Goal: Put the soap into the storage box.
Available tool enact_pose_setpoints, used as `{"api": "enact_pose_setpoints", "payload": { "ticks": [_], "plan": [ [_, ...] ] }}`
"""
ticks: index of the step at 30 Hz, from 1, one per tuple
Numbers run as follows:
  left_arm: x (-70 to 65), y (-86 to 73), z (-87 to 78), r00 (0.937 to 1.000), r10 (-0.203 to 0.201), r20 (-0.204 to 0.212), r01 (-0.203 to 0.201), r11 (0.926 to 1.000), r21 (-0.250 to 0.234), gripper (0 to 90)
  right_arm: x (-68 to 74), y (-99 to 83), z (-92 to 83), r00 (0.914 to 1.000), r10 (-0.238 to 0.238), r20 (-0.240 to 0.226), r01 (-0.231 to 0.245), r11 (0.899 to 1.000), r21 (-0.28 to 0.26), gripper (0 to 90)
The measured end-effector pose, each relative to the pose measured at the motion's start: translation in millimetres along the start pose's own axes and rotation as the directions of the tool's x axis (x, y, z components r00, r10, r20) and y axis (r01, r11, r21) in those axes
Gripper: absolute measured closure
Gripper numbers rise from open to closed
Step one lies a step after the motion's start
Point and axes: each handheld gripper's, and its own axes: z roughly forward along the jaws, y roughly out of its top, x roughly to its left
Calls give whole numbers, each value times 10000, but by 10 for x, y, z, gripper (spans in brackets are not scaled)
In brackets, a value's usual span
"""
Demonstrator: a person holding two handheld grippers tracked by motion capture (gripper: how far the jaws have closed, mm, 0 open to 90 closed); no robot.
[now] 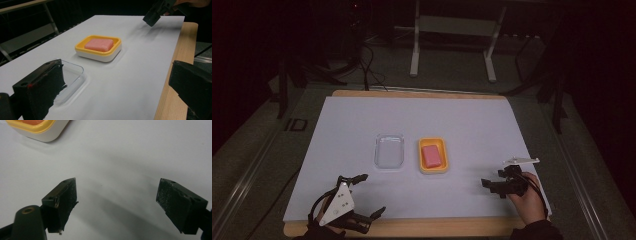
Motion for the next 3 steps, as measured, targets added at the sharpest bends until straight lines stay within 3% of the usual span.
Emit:
{"api": "enact_pose_setpoints", "payload": {
  "ticks": [3],
  "plan": [
    [0,0,1,10000,5,3,-5,10000,-1,6,-5,0,-1,10000,75,-42,-75,10000,-26,169]
  ]
}}
